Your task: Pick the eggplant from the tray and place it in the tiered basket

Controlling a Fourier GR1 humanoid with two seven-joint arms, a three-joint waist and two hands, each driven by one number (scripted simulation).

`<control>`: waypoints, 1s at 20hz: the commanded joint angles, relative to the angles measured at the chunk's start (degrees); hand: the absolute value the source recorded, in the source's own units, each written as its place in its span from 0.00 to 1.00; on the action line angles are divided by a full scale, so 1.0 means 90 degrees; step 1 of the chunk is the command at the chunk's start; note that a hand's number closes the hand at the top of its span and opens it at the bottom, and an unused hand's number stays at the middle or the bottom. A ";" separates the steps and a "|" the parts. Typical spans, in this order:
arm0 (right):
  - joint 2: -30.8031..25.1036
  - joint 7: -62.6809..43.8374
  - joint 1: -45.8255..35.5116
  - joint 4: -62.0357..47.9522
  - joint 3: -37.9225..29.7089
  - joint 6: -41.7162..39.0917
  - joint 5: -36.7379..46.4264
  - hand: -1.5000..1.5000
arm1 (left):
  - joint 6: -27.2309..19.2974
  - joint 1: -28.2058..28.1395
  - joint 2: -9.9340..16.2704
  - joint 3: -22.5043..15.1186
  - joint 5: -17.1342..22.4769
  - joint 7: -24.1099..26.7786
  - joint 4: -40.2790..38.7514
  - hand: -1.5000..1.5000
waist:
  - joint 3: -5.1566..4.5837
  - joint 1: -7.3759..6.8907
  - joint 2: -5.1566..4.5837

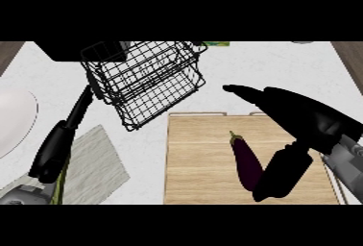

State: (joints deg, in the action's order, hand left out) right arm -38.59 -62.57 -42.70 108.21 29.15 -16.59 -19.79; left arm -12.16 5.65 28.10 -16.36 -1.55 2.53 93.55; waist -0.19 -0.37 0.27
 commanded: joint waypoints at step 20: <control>0.0176 -0.1463 0.0133 -0.0398 0.2020 0.0000 0.1062 0.00 | 0.0222 -0.0036 -0.0139 0.0281 -0.0161 -0.0310 0.0459 0.50 | 0.0017 0.0044 -0.0001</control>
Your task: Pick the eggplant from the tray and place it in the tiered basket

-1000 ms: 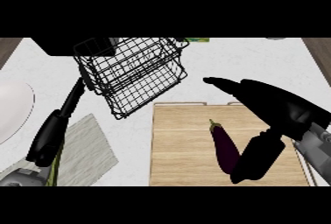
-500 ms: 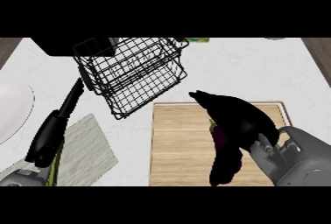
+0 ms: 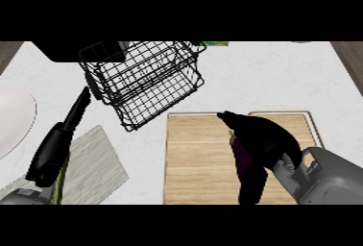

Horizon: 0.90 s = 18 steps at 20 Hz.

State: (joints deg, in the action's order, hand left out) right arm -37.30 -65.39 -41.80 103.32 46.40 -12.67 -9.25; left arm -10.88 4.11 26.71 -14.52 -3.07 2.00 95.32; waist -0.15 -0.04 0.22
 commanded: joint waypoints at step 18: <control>-0.0617 -0.0087 0.0991 -0.0045 -0.0297 -0.0233 0.1011 0.00 | 0.0192 0.0137 -0.0416 0.0122 -0.0468 -0.0103 0.0027 0.50 | 0.0017 0.0029 -0.0017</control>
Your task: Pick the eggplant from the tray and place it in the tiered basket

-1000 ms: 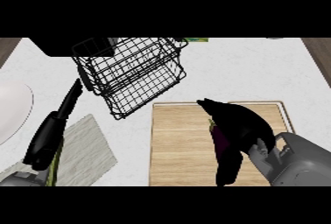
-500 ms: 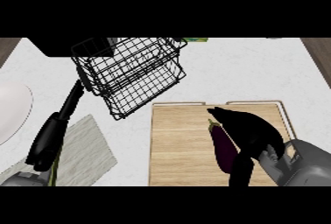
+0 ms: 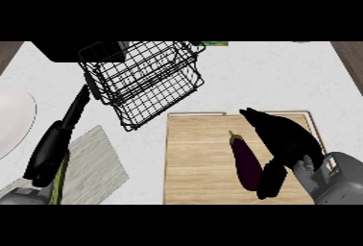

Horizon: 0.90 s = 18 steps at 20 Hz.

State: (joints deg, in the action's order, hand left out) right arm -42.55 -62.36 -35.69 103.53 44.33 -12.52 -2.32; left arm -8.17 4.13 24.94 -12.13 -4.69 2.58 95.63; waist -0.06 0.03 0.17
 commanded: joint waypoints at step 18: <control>0.1441 0.0142 0.1231 -0.0988 -0.0542 -0.0439 0.1765 0.00 | 0.0330 0.0228 -0.0634 0.0362 -0.0570 0.0018 -0.0278 0.50 | 0.0006 -0.0007 -0.0019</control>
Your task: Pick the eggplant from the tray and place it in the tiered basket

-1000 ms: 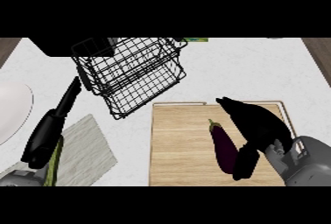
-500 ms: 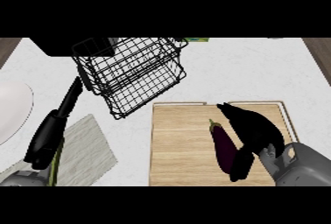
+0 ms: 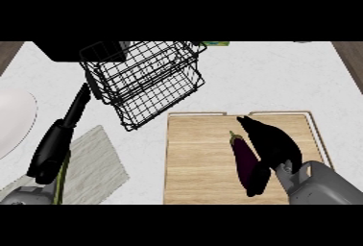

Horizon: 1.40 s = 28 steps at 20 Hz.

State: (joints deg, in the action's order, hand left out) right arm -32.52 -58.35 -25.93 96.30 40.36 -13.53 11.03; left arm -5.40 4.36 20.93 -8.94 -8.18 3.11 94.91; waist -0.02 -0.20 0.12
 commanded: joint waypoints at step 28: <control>0.1073 -0.1076 0.1225 0.0427 -0.1082 0.0682 0.3660 1.00 | 0.0376 -0.0283 -0.0390 0.0620 -0.0446 0.0013 0.0097 0.50 | -0.0022 0.0422 0.0163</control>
State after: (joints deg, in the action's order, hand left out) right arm -22.71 -55.20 -18.80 98.32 31.34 -11.83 36.37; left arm -1.29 2.56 17.25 -4.05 -11.88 3.39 95.20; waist -0.16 1.55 0.81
